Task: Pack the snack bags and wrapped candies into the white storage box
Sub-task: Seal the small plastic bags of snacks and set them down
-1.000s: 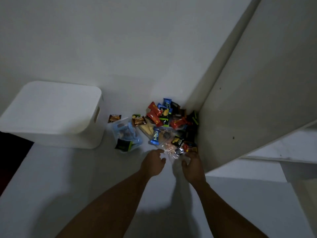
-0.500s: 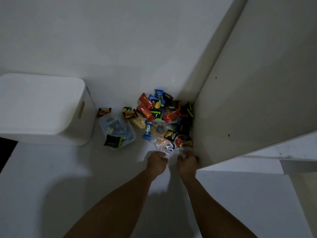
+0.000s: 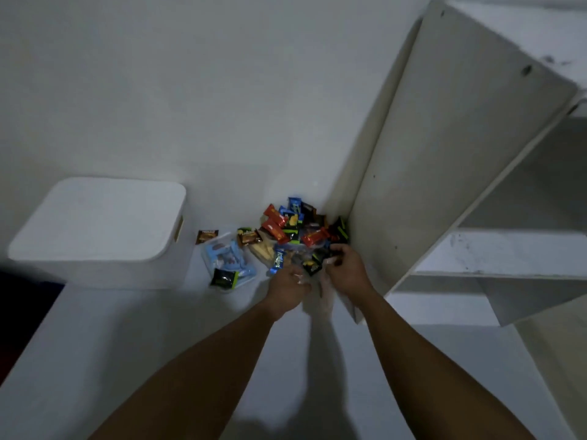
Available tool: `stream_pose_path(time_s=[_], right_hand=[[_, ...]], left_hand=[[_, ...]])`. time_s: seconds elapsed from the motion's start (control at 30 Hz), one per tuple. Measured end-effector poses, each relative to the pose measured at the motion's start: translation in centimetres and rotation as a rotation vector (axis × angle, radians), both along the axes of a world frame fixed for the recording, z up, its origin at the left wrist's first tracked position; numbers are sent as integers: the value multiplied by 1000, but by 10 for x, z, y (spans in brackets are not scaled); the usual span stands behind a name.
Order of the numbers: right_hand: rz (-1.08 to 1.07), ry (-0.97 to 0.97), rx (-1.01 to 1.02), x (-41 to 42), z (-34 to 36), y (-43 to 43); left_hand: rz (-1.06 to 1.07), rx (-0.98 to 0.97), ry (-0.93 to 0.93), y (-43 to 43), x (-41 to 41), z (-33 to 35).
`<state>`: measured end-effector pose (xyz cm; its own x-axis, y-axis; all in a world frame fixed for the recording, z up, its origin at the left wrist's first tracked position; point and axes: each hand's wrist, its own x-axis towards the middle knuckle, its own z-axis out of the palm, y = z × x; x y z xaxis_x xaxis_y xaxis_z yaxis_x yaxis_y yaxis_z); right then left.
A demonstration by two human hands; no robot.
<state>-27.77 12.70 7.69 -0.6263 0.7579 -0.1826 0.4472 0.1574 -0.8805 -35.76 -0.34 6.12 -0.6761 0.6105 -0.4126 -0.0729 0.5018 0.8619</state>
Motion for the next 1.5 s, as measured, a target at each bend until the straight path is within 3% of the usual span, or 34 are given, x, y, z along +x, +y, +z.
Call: stream_pose_path(time_s=[0.1, 0.27, 0.53, 0.83, 1.5], right_hand=[[194, -26, 40, -4, 42, 4], [419, -74, 142, -19, 113, 7], [409, -48, 473, -44, 182, 4], [397, -16, 557, -65, 220, -5], [292, 92, 658, -55, 247, -22]], left_hand=[[-96, 136, 146, -3, -17, 35], [-227, 170, 301, 1, -46, 78], [-64, 298, 416, -9, -78, 147], [73, 523, 375, -8, -88, 201], [5, 458, 433, -10, -75, 231]])
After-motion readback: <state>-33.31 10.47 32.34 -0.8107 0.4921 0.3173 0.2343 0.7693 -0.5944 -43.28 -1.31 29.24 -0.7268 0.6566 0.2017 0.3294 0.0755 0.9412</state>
